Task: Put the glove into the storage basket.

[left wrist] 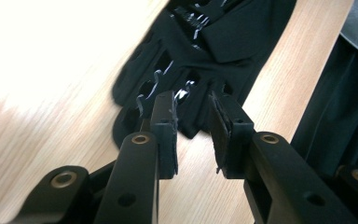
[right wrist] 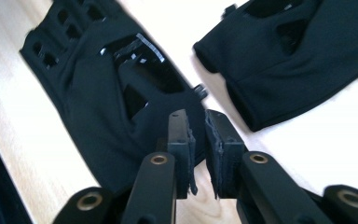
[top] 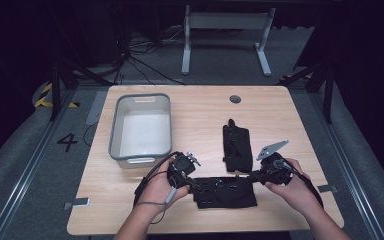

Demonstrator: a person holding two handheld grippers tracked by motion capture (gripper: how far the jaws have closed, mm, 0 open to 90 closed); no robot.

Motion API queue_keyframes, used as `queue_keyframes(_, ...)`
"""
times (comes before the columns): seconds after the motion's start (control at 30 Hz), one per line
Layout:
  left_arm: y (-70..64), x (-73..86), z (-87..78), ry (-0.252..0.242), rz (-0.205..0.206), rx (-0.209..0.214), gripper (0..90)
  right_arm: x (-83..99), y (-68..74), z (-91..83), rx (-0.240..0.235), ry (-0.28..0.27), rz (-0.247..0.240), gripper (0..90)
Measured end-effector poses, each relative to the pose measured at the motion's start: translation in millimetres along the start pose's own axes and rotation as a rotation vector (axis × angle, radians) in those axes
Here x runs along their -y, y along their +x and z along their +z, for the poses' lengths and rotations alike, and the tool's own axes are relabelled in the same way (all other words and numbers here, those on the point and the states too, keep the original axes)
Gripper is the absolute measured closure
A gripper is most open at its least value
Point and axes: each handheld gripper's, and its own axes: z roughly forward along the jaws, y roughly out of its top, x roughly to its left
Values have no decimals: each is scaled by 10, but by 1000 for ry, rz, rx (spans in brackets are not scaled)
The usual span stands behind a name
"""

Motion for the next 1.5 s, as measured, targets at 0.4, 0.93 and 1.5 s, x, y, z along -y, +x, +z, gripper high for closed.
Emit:
queue_keyframes(0.4, 179, 177, -166, 8, -70, -30, 684, -191, -351, 29, 53, -25, 112, 749)
queue_keyframes(0.93, 280, 295, -250, -2, -115, -47, 668, -418, -863, 325, 179, 44, 264, 637)
queue_keyframes(1.5, 298, 304, -251, -11, -121, -45, 640, -462, -921, 542, 187, 94, 320, 679)
